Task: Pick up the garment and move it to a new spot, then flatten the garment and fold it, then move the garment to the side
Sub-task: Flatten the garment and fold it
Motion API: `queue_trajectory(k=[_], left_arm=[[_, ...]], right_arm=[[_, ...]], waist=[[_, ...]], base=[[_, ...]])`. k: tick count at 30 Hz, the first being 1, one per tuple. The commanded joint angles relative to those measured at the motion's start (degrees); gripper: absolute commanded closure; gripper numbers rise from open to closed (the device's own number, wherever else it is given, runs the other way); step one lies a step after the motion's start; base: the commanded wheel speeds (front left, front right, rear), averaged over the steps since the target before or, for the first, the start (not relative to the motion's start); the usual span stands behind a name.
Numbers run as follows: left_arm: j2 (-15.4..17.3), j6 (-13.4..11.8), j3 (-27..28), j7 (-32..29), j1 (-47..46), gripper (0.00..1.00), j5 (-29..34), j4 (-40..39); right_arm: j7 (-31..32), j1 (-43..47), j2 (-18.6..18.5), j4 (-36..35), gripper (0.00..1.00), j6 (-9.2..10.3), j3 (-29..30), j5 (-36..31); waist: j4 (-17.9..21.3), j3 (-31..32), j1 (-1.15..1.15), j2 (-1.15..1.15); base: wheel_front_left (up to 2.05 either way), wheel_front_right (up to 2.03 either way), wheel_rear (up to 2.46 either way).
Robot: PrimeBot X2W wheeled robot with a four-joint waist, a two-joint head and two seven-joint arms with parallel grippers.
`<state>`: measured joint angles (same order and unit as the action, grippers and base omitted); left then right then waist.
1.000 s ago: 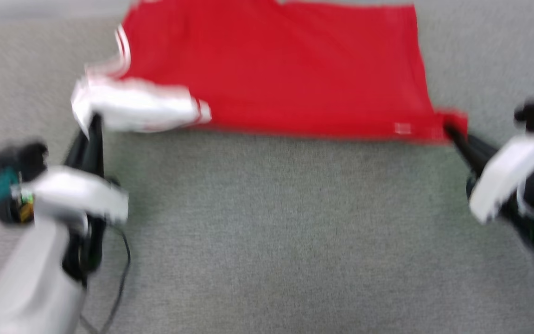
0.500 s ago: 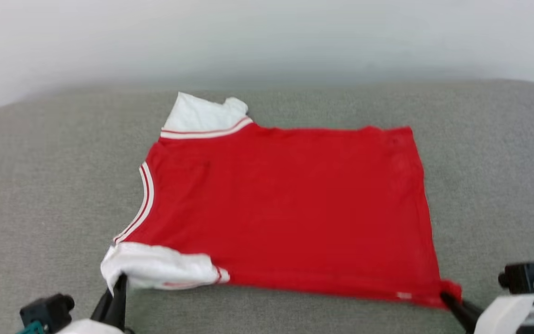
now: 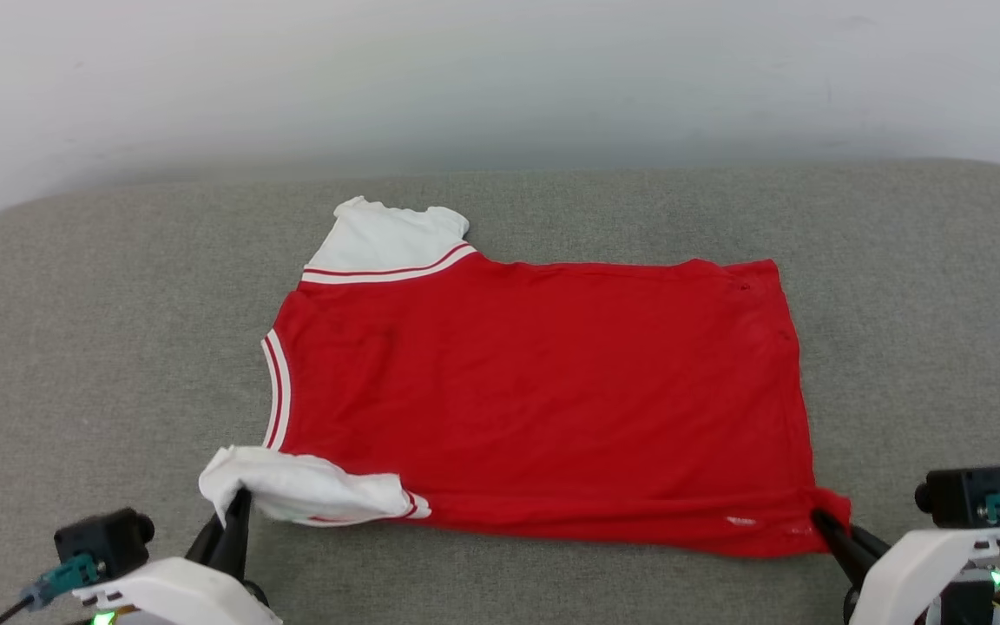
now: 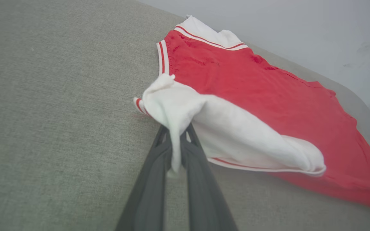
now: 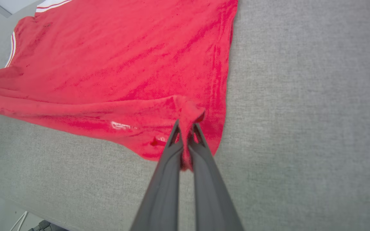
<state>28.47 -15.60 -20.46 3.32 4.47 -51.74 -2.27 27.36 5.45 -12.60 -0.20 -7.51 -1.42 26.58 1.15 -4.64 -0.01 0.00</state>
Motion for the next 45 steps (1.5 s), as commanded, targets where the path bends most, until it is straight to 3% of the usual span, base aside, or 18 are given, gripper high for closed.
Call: queue_trajectory(k=[1,13,20,21,22,23,24,29,36,41,45], left_arm=[[0.34,0.61,0.26,-0.35,-2.51,1.00,-0.15,0.82],[0.30,4.20,-1.19,-4.56,-13.81,1.00,-0.35,7.65],[-0.98,6.24,-2.53,-8.45,-17.89,1.00,-2.34,11.68],[-2.19,7.29,-2.77,-9.72,-18.80,1.00,-4.06,12.87],[-2.47,7.81,-2.72,-10.01,-19.16,0.62,-4.51,13.34],[-2.55,8.12,-2.56,-9.83,-19.48,0.24,-4.78,13.83],[-2.82,8.55,-2.44,-9.76,-19.70,0.00,-5.17,14.37],[-3.38,9.02,-1.31,-7.20,-19.59,0.00,-5.35,15.32],[-2.19,7.80,0.80,-3.61,-16.95,0.00,-4.86,13.80],[2.17,5.09,0.81,-5.76,-15.46,0.00,-2.54,11.07],[6.77,4.57,-1.80,-12.52,-14.63,0.00,-1.15,8.06]], right_arm=[[-0.55,-2.53,0.42,0.69,1.00,0.04,-0.19,-0.32],[-2.62,-17.87,-2.61,11.69,1.00,0.03,-4.74,0.80],[-4.90,-22.33,-3.70,17.48,1.00,0.03,-7.47,0.66],[-5.89,-23.19,-3.51,19.27,0.59,0.03,-8.36,1.01],[-6.44,-23.39,-3.47,20.13,0.11,0.03,-8.81,1.24],[-7.12,-23.63,-3.63,20.67,0.00,0.03,-9.49,1.13],[-7.95,-23.64,-3.81,21.13,0.00,0.03,-9.98,1.23],[-14.71,-22.40,-4.86,20.71,0.00,0.04,-11.02,1.19],[-30.18,-17.88,-4.85,15.34,0.00,0.03,-8.16,-2.26],[-36.37,-13.93,-2.83,10.23,0.00,0.04,-4.00,-7.51],[-37.54,-10.40,-0.05,5.97,0.00,0.03,-0.79,-11.95]], waist=[[0.39,-0.89,0.01,0.00],[0.73,-7.19,0.01,0.00],[0.27,-9.53,0.01,0.00],[0.24,-10.06,0.01,0.00],[0.23,-10.18,0.01,0.00],[0.23,-10.27,0.01,0.00],[0.21,-10.32,0.01,0.00],[0.00,-9.56,0.01,0.00],[-0.09,-6.04,0.01,0.00],[0.43,-3.70,0.01,0.00],[1.14,-2.56,0.01,0.00]], base=[[0.00,0.00,0.00],[0.00,0.00,0.00],[0.00,0.00,0.00],[0.00,0.00,0.00],[0.00,0.00,0.00],[0.00,0.00,0.00],[0.00,0.00,0.00],[0.00,0.00,0.00],[0.00,0.00,0.00],[0.00,0.00,0.00],[0.00,0.00,0.00]])
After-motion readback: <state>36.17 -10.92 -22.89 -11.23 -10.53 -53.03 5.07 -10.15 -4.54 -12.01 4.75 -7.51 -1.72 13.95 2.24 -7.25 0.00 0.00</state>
